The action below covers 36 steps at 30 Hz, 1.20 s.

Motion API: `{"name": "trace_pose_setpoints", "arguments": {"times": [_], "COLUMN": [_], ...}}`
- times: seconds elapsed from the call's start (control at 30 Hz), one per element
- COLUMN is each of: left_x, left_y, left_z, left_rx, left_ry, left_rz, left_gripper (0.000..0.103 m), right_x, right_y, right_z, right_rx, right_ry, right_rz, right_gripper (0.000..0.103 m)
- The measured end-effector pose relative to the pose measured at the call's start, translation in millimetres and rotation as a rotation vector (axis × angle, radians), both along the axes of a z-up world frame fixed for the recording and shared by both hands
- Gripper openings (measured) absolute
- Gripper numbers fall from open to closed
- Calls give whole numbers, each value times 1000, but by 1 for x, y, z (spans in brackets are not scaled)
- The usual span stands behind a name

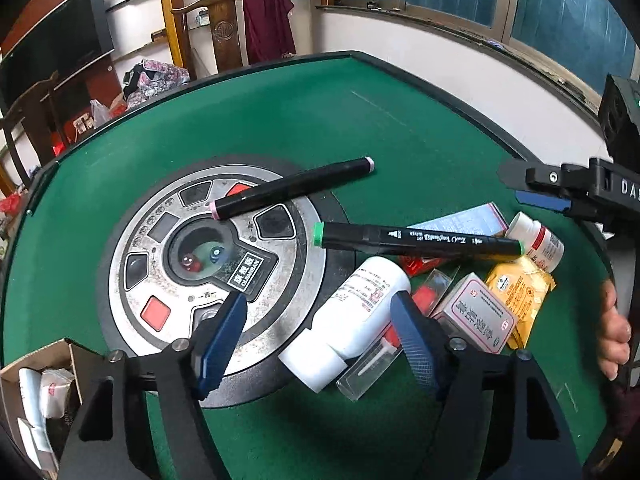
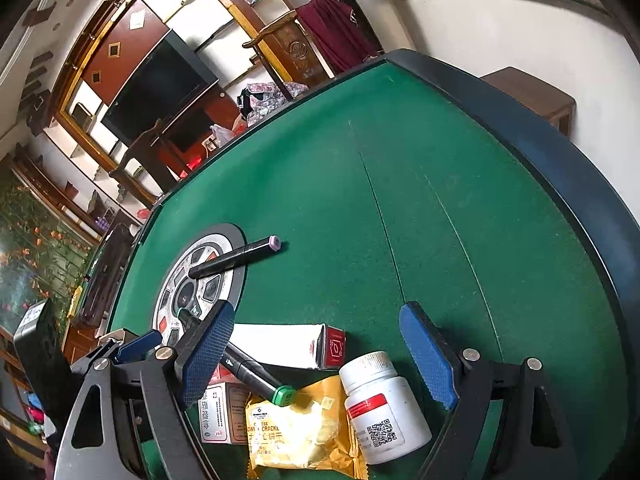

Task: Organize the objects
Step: 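Grasp a white pill bottle with the left tool and lift it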

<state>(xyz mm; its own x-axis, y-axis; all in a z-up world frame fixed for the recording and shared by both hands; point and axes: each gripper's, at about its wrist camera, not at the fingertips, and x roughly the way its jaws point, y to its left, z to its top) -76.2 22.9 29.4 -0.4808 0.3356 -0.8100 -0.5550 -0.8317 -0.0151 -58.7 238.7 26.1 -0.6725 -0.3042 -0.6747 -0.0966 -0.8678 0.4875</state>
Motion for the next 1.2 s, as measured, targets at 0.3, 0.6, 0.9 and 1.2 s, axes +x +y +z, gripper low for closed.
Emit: {"name": "trace_pose_setpoints", "arguments": {"times": [0.3, 0.6, 0.9, 1.2], "left_x": [-2, -12, -11, 1], "left_y": [10, -11, 12, 8], "left_z": [-1, -15, -23, -21], "left_rx": [52, 25, -26, 2], "left_ry": [-70, -99, -52, -34], "left_rz": [-72, -13, 15, 184], "left_gripper": [64, 52, 54, 33], "right_x": [-6, -10, -11, -10], "right_y": [-3, -7, -7, -17], "right_z": [-6, -9, -10, -8], "right_rx": [-7, -14, -20, 13], "right_ry": [-13, -25, -29, -14], "right_rz": [25, 42, 47, 77], "right_gripper": [90, 91, 91, 91]}}
